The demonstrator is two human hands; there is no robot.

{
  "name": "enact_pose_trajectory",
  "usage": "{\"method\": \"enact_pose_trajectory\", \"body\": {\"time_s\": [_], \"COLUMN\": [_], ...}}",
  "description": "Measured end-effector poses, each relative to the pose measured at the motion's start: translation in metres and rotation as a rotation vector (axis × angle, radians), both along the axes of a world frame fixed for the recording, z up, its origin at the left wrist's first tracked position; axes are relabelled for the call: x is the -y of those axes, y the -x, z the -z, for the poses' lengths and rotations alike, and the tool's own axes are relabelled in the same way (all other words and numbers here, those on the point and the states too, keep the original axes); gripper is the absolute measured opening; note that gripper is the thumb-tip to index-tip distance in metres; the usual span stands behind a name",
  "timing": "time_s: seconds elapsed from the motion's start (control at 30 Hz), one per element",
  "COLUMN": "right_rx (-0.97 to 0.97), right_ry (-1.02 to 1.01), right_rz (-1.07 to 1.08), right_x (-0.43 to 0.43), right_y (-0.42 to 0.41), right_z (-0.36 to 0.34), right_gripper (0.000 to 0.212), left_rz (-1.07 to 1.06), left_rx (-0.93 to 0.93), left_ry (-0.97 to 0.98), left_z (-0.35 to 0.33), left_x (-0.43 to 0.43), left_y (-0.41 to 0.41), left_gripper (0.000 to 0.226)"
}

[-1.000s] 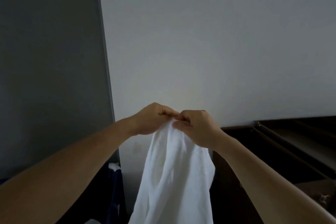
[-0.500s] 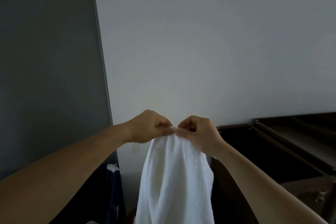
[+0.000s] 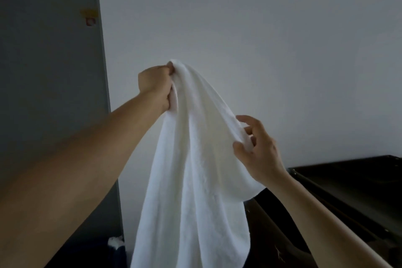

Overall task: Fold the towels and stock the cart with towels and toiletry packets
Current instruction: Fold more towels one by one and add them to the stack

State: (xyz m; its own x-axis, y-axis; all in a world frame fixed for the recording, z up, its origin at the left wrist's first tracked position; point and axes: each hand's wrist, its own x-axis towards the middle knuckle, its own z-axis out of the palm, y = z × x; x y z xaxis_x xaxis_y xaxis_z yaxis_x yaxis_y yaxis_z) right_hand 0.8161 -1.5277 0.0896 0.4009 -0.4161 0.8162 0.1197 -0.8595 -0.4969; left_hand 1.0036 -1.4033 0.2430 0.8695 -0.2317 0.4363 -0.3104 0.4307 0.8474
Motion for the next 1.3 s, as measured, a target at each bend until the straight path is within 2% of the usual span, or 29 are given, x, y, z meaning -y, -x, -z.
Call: {"method": "enact_pose_trajectory", "body": {"time_s": [0.07, 0.23, 0.33, 0.43, 0.5, 0.53, 0.6, 0.73, 0.87, 0.93, 1.03, 1.1, 1.17, 1.23, 1.3], "right_rx": [-0.017, -0.133, -0.431, -0.768, -0.860, -0.879, -0.826, -0.573, -0.464, -0.419, -0.308, -0.262, -0.213, -0.108, 0.034], "right_ry": [0.136, 0.196, 0.185, 0.132, 0.059, 0.021, -0.067, -0.162, -0.230, -0.268, -0.373, -0.430, -0.509, -0.639, -0.852], "right_rz": [0.051, 0.178, 0.128, 0.143, 0.126, 0.110, 0.069, 0.063, 0.120, 0.149, 0.096, 0.048, -0.007, -0.105, -0.243], "right_x": [0.003, 0.012, 0.024, 0.030, 0.039, 0.044, 0.052, 0.070, 0.077, 0.079, 0.081, 0.082, 0.084, 0.088, 0.094], "right_y": [0.009, 0.020, 0.029, 0.036, 0.044, 0.049, 0.064, 0.084, 0.081, 0.076, 0.070, 0.068, 0.068, 0.074, 0.082], "right_z": [0.005, 0.034, 0.056, 0.078, 0.095, 0.102, 0.109, 0.099, 0.093, 0.093, 0.094, 0.094, 0.094, 0.093, 0.092], "right_gripper": [0.044, 0.033, 0.025, 0.009, 0.027, 0.030, 0.026, 0.021, 0.018, 0.018, 0.005, 0.018, 0.021, 0.019, 0.015], "left_rz": [0.018, 0.001, -0.036, -0.070, -0.115, -0.149, -0.232, -0.360, -0.395, -0.385, -0.367, -0.351, -0.328, -0.320, -0.342], "left_rx": [-0.074, -0.132, -0.168, -0.204, -0.182, -0.167, -0.105, 0.216, 0.337, 0.359, 0.362, 0.377, 0.379, 0.327, 0.225], "left_ry": [0.046, -0.009, -0.068, -0.124, -0.205, -0.239, -0.317, -0.630, -0.794, -0.845, -0.907, -0.931, -0.960, -0.970, -0.979], "left_z": [0.002, 0.032, 0.067, 0.100, 0.119, 0.128, 0.146, 0.183, 0.210, 0.216, 0.219, 0.220, 0.219, 0.221, 0.225], "left_x": [-0.001, 0.000, 0.000, 0.001, -0.001, -0.004, -0.013, -0.037, -0.049, -0.054, -0.062, -0.065, -0.066, -0.070, -0.079], "left_y": [0.000, -0.007, -0.019, -0.033, -0.044, -0.051, -0.066, -0.084, -0.091, -0.094, -0.095, -0.098, -0.099, -0.103, -0.110], "left_gripper": [0.025, 0.025, 0.036, 0.035, 0.032, 0.030, 0.027, 0.026, 0.029, 0.029, 0.027, 0.026, 0.026, 0.023, 0.022]}}
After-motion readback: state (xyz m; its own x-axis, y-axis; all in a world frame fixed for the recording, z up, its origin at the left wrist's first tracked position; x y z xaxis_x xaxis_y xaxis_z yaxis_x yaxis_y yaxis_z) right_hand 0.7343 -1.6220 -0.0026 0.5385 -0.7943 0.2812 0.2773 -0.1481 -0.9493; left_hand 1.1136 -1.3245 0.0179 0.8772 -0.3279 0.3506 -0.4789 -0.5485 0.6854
